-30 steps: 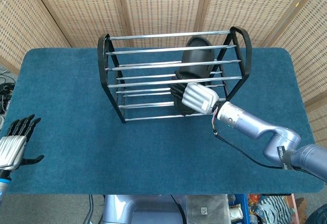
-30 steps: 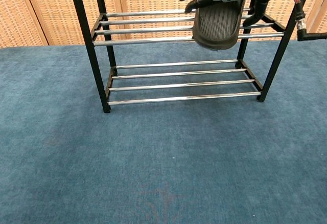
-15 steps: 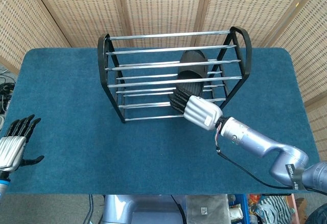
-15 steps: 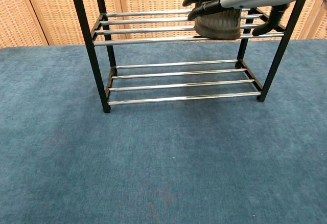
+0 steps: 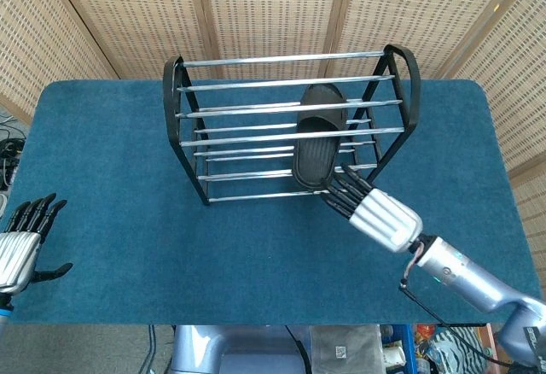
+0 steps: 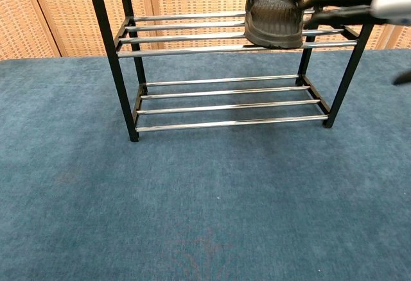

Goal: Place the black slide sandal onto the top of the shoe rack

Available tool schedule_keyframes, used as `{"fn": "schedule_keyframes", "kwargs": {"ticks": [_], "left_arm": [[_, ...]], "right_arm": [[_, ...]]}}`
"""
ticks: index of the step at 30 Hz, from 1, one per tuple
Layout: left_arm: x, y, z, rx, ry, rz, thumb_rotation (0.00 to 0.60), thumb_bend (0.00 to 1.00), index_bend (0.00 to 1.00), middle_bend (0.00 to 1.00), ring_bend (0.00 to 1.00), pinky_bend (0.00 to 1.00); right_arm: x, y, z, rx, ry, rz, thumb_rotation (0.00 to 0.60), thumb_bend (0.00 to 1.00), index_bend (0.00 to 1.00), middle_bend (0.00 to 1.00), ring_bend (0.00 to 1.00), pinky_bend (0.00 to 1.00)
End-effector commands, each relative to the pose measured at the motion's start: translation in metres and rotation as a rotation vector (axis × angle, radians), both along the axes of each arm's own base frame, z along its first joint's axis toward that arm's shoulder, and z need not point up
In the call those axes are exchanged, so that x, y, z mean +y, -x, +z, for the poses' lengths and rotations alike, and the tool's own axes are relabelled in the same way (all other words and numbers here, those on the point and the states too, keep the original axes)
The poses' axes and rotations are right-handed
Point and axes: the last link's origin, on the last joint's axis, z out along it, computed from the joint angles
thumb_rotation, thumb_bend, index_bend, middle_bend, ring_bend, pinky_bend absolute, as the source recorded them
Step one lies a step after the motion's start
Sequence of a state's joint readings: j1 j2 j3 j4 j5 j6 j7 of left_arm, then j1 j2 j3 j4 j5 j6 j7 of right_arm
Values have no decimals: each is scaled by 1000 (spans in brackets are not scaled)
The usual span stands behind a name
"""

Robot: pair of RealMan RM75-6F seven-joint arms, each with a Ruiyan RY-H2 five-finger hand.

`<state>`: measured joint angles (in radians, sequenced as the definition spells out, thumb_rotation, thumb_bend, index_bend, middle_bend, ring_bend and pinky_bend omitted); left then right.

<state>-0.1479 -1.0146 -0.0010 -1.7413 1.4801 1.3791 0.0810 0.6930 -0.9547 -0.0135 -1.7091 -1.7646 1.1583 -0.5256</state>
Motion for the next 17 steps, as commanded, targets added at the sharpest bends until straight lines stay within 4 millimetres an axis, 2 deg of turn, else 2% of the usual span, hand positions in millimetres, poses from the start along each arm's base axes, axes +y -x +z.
{"fn": "schedule_keyframes", "kwargs": {"ticks": [1,5,8,12,17], "left_arm": [[-6,-2,0,-2,-4,-14,600,144,0,0,0,0],[-10,-3,-2,4,-3,-25,600,145,0,0,0,0],[-12,-4,-3,12,-5,-29,600,144,0,0,0,0],[-15,-6,-5,19,-8,-39,600,144,0,0,0,0],[-17,-6,-6,21,-9,-40,600,145,0,0,0,0]], "right_arm": [[38,70,1,-237,1,-261,600,56,25,0,0,0],[62,102,-3,-397,34,-434,600,0,0,0,0,0],[77,115,-5,-497,60,-530,600,0,0,0,0,0],[94,125,-8,-598,84,-621,600,0,0,0,0,0],[101,128,-8,-648,110,-654,600,0,0,0,0,0]]}}
